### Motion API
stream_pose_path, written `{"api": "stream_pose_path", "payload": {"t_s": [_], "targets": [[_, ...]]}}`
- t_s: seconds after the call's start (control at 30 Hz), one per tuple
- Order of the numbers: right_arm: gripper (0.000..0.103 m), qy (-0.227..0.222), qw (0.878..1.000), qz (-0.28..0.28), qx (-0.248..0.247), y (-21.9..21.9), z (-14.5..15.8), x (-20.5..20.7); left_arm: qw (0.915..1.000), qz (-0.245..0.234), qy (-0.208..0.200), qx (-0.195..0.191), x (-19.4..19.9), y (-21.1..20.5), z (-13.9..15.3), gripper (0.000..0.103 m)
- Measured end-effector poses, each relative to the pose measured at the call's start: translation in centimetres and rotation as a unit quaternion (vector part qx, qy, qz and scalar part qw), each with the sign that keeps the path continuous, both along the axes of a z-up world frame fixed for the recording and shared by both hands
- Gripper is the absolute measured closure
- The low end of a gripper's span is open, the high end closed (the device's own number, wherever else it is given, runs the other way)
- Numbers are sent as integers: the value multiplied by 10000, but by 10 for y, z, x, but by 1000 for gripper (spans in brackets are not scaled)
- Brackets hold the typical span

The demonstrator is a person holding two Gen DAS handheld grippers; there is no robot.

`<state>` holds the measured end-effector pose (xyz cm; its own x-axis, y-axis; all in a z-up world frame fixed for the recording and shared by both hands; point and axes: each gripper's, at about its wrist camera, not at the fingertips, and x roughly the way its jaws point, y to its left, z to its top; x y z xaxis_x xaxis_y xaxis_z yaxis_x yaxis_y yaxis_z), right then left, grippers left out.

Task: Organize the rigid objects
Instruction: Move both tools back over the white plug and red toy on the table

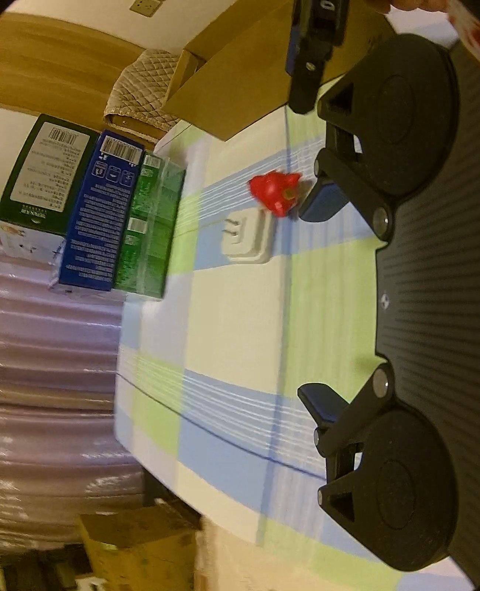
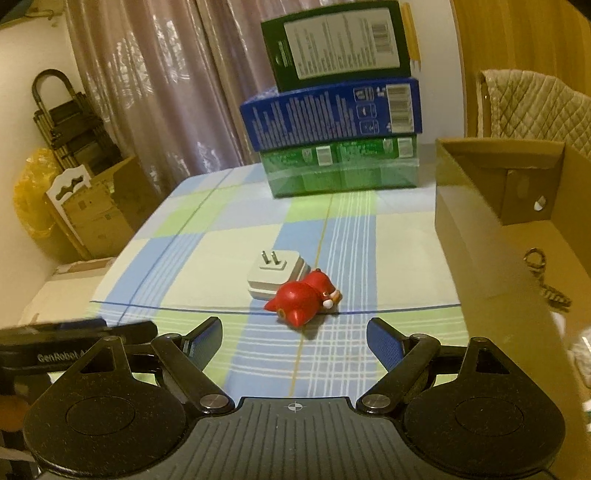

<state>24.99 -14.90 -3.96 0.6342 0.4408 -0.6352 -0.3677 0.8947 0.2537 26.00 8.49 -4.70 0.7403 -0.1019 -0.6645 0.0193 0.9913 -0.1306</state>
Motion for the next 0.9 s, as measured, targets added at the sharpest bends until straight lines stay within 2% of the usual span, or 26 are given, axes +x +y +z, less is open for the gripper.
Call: {"api": "stream_pose_path", "payload": {"t_s": [0.17, 0.37, 0.47, 0.63, 0.9], "targets": [[21, 66, 10000, -12, -16, 11, -15, 25, 9996, 106, -201, 176, 26, 2, -3, 11], [21, 297, 9995, -62, 116, 20, -33, 54, 9996, 97, -246, 89, 48, 6, -10, 11], [28, 450, 9987, -66, 234, 23, -41, 65, 9995, 82, -297, 113, 57, 6, -13, 11], [38, 535, 9985, -63, 124, 30, -53, 79, 9995, 9, -308, 93, 69, 3, -17, 11], [45, 670, 9976, -131, 120, 33, -65, 90, 9999, -108, -111, 66, 77, 1, -23, 11]]}}
